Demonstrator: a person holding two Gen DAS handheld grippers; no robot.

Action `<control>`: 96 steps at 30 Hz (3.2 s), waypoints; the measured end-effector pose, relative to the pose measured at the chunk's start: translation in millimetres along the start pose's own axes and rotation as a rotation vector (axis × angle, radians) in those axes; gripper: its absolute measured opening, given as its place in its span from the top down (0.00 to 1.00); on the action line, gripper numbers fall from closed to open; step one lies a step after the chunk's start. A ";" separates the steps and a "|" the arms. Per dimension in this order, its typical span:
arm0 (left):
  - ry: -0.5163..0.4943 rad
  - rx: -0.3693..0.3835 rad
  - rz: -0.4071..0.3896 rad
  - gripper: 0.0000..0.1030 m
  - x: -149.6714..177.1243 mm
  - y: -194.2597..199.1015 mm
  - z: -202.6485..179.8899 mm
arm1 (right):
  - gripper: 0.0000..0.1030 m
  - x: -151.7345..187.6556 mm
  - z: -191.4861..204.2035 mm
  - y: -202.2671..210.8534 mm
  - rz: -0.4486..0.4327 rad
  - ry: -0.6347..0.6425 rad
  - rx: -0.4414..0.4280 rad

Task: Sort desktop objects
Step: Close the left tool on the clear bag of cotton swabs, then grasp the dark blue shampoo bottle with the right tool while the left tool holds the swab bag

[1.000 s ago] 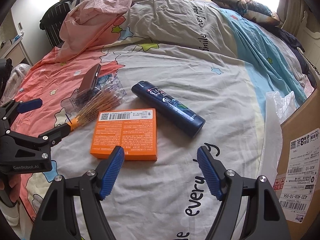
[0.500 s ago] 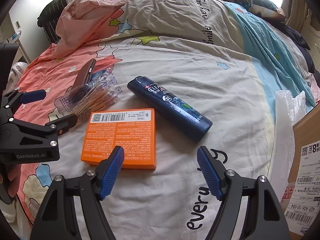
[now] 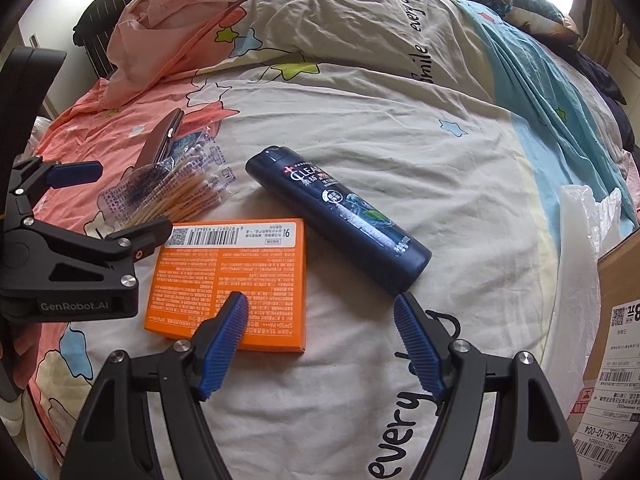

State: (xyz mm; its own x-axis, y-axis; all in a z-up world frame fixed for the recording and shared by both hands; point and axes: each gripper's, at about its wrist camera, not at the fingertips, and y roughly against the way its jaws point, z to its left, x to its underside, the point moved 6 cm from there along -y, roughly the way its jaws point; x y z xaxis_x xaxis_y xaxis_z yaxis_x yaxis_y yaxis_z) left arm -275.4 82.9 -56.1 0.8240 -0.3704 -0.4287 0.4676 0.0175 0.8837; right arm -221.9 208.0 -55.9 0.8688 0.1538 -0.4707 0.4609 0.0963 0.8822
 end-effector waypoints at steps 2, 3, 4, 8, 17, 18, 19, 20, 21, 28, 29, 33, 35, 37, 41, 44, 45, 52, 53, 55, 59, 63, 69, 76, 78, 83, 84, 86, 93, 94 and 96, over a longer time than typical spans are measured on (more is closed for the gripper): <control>0.002 0.002 0.001 0.00 0.0 -1.8 0.9 | 0.30 -1.1 -1.0 -0.1 -0.002 0.000 -0.005; 0.006 0.004 0.001 0.00 -0.1 -2.6 1.6 | 0.30 -1.6 -1.8 0.0 -0.003 -0.001 -0.008; 0.009 0.008 0.000 0.00 -0.4 -3.1 2.0 | 0.30 -2.2 -2.5 0.1 -0.004 -0.002 -0.012; 0.042 0.038 -0.014 0.00 -3.8 -3.8 5.3 | 0.30 -4.4 -5.6 0.4 -0.008 -0.007 -0.026; 0.058 0.031 -0.037 0.00 -7.6 -12.4 5.4 | 0.30 -5.3 -9.4 1.6 -0.016 -0.016 -0.034; 0.058 0.030 -0.043 0.00 -8.0 -12.6 5.1 | 0.30 -5.4 -9.6 1.9 -0.019 -0.017 -0.036; 0.060 0.032 -0.046 0.00 -8.6 -12.7 5.1 | 0.30 -5.5 -9.4 2.2 -0.021 -0.018 -0.038; 0.069 0.038 -0.046 0.00 -9.4 -13.0 5.2 | 0.30 -5.4 -9.5 2.2 -0.022 -0.018 -0.037; 0.080 0.051 -0.045 0.00 -9.9 -13.5 4.7 | 0.30 -5.3 -9.8 2.1 -0.023 -0.018 -0.036; 0.033 0.049 -0.048 0.36 -8.3 -9.6 -6.0 | 0.30 -6.3 -12.9 2.6 -0.030 -0.029 -0.036; 0.023 0.035 -0.042 0.44 -7.3 -9.4 -6.5 | 0.30 -6.6 -13.4 2.8 -0.032 -0.030 -0.035; -0.004 0.028 -0.040 0.57 -4.3 -7.2 -6.9 | 0.30 -6.9 -15.1 0.0 -0.028 -0.030 -0.032; -0.003 0.059 -0.028 0.77 -2.8 -5.9 -8.0 | 0.30 -7.2 -16.1 -1.9 -0.025 -0.029 -0.028; -0.005 0.090 -0.013 0.86 -0.6 -5.5 -11.0 | 0.30 -7.2 -17.3 -3.5 -0.019 -0.030 -0.025; -0.024 0.080 -0.013 0.87 3.9 -3.4 -14.5 | 0.30 -5.5 -17.3 -4.2 -0.010 -0.044 -0.043; -0.022 0.088 -0.017 0.88 5.8 1.8 -12.8 | 0.30 -4.6 -10.4 -0.4 -0.006 -0.049 -0.099; -0.022 0.090 -0.021 0.88 6.4 4.4 -11.8 | 0.30 -5.4 -8.8 0.5 -0.007 -0.047 -0.111; -0.036 0.097 -0.037 0.89 13.4 16.2 -11.4 | 0.30 -21.4 -22.8 -3.4 -0.011 -0.019 0.000; -0.038 0.096 -0.036 0.89 14.1 16.1 -12.5 | 0.30 -23.4 -23.7 -6.2 -0.003 -0.017 -0.003; -0.050 0.096 -0.034 0.89 15.4 16.5 -15.6 | 0.30 -27.3 -22.8 -10.6 0.006 -0.001 -0.001; -0.071 0.093 -0.037 0.89 17.3 18.3 -21.2 | 0.30 -34.6 -17.1 -17.9 0.017 0.033 0.003; -0.074 0.095 -0.035 0.89 17.9 18.5 -22.3 | 0.30 -40.6 -9.9 -23.9 0.026 0.061 0.013; -0.068 0.100 -0.032 0.89 18.4 17.2 -20.6 | 0.30 -46.1 -0.8 -28.2 0.031 0.091 0.021; -0.035 0.106 -0.009 0.89 19.3 9.3 -13.5 | 0.30 -50.9 3.4 -32.9 0.039 0.100 0.021; -0.022 0.131 -0.005 0.89 19.1 8.4 -12.4 | 0.30 -51.5 4.5 -33.7 0.039 0.105 0.022; 0.003 0.164 0.015 0.89 19.2 0.4 -10.5 | 0.30 -54.1 7.3 -39.4 0.046 0.120 0.026; 0.007 0.169 0.020 0.89 19.3 -2.0 -10.2 | 0.30 -54.6 7.8 -41.2 0.049 0.124 0.029; 0.021 0.185 0.029 0.89 19.0 -6.0 -9.1 | 0.30 -55.3 9.1 -45.5 0.054 0.132 0.038; 0.073 0.260 0.037 0.89 17.3 -11.5 -6.2 | 0.30 -55.4 10.1 -50.1 0.061 0.141 0.034; 0.079 0.275 0.037 0.89 16.9 -11.7 -6.4 | 0.30 -55.2 10.2 -50.6 0.062 0.141 0.033; 0.089 0.302 0.042 0.89 17.0 -11.7 -7.4 | 0.30 -54.6 11.7 -52.5 0.067 0.148 0.033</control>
State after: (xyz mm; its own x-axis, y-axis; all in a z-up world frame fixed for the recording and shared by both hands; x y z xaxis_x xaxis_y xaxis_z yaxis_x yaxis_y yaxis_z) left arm -264.5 83.3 -75.1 0.8716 -0.2926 -0.3933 0.3272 -0.2501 0.9113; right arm -291.5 183.0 -76.4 0.8625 0.3026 -0.4056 0.4111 0.0487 0.9103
